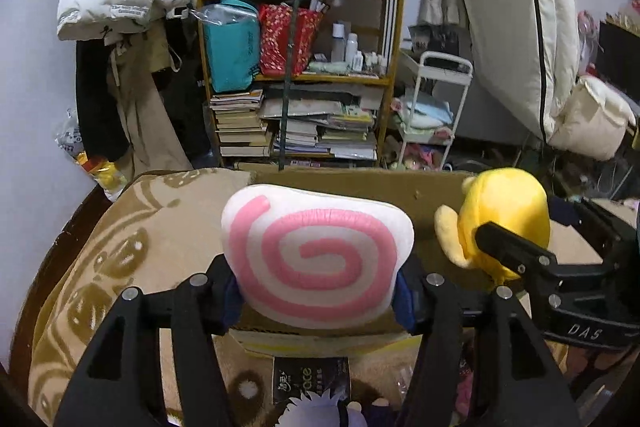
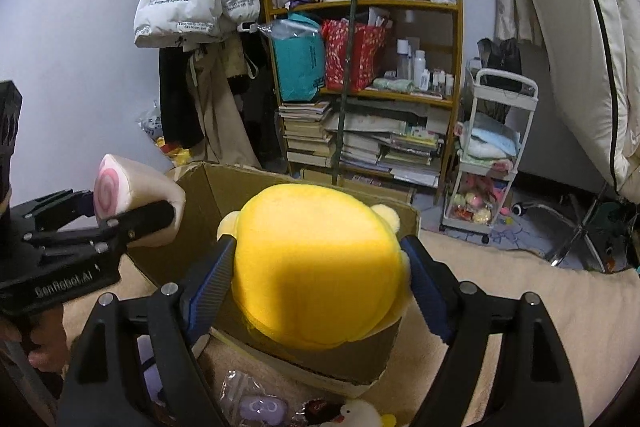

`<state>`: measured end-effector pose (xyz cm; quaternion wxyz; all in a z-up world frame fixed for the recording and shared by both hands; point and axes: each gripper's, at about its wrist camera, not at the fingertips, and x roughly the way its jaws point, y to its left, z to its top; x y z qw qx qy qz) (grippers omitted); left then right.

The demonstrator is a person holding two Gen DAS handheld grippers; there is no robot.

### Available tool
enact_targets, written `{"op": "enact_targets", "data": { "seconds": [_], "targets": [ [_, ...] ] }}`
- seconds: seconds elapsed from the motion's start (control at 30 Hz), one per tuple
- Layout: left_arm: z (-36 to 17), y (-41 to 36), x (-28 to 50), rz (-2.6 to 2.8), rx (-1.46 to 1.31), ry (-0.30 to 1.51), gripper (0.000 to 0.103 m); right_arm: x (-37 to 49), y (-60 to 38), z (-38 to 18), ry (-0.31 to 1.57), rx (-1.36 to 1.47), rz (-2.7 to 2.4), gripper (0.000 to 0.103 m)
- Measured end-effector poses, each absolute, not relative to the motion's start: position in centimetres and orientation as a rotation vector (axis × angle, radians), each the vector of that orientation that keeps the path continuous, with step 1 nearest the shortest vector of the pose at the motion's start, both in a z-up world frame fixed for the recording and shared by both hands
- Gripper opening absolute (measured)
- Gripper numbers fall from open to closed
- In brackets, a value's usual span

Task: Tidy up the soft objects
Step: 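Lift both held plushes and carry them over the cardboard box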

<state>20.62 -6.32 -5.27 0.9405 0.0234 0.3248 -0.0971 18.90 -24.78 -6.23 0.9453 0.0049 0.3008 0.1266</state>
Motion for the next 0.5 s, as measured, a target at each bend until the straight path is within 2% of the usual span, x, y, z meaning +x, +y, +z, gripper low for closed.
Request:
{"op": "enact_targets", "data": {
  "seconds": [0.5],
  "targets": [
    [-5.1, -5.0, 20.6, -0.162, 0.054, 0.688, 0.070, 18.4, -24.5, -6.7, 0.647, 0.028, 0.271, 0.093]
  ]
}}
